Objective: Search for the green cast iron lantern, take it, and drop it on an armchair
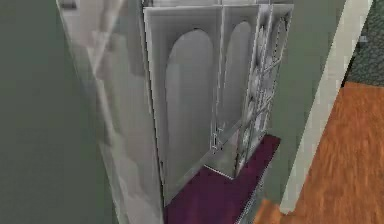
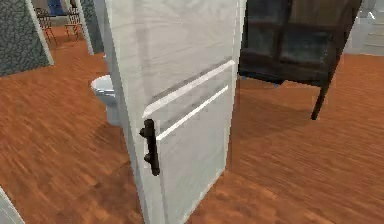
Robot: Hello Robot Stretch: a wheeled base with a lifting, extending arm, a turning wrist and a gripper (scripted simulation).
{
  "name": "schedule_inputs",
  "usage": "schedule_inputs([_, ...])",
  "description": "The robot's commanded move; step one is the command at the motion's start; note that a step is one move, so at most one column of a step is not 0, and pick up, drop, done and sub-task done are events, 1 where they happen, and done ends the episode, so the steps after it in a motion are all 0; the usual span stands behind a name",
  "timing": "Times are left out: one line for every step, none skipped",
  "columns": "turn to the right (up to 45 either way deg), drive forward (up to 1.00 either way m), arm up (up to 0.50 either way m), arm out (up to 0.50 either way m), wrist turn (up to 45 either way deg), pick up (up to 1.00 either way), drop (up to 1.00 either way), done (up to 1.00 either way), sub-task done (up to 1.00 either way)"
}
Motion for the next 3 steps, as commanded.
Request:
schedule_inputs([45.0, 0.0, 0.0, 0.0, 0.0, 0.0, 0.0, 0.0, 0.0])
schedule_inputs([0.0, 0.75, 0.0, 0.0, 0.0, 0.0, 0.0, 0.0, 0.0])
schedule_inputs([6.0, 0.0, 0.0, 0.0, 0.0, 0.0, 0.0, 0.0, 0.0])
